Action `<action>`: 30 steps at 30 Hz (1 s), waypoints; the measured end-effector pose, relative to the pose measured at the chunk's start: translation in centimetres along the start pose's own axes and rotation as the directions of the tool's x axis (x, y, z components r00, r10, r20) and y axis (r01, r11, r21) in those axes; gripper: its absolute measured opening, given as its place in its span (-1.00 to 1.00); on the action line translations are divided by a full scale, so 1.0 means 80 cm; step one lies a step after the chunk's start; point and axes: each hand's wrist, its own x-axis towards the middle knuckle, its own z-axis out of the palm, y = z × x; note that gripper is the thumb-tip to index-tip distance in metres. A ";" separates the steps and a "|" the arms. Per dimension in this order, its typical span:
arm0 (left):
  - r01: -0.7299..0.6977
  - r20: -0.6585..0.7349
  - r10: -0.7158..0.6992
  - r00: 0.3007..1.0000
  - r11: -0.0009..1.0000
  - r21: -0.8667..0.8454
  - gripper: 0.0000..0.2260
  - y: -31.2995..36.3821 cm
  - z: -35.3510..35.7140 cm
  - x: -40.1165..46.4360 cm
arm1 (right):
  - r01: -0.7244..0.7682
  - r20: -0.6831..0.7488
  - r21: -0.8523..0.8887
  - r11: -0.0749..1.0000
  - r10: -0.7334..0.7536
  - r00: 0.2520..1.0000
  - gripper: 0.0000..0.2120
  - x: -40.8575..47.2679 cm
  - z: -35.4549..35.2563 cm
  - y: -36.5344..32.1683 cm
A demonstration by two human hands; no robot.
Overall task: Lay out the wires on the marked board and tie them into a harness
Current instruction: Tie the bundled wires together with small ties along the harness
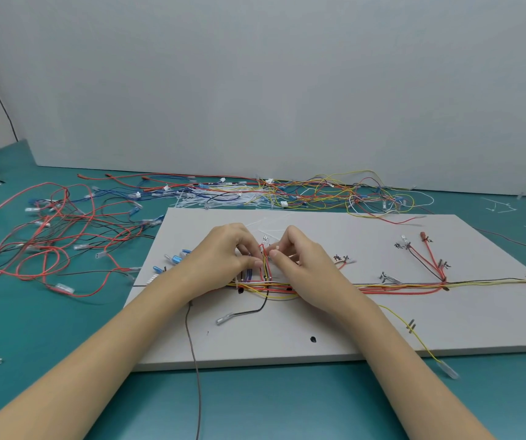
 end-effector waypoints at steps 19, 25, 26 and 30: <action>-0.033 -0.068 0.038 0.997 0.997 0.069 -0.96 0.000 0.008 0.001 | 0.024 -0.018 0.011 1.000 -0.023 1.000 -0.83 0.000 0.008 0.003; -0.044 -0.101 0.055 0.993 0.993 0.113 -0.98 -0.001 0.010 0.002 | 0.029 -0.061 -0.031 0.999 -0.030 0.998 -0.78 0.003 0.007 0.006; -0.049 -0.097 0.060 0.993 0.993 0.111 -0.97 -0.001 0.009 0.002 | 0.027 -0.053 -0.041 0.999 -0.029 0.998 -0.78 0.003 0.008 0.006; -0.096 -0.088 0.104 0.991 0.990 0.100 -0.95 -0.003 0.009 0.002 | 0.002 -0.018 -0.064 0.998 -0.003 1.000 -0.78 0.004 0.006 0.004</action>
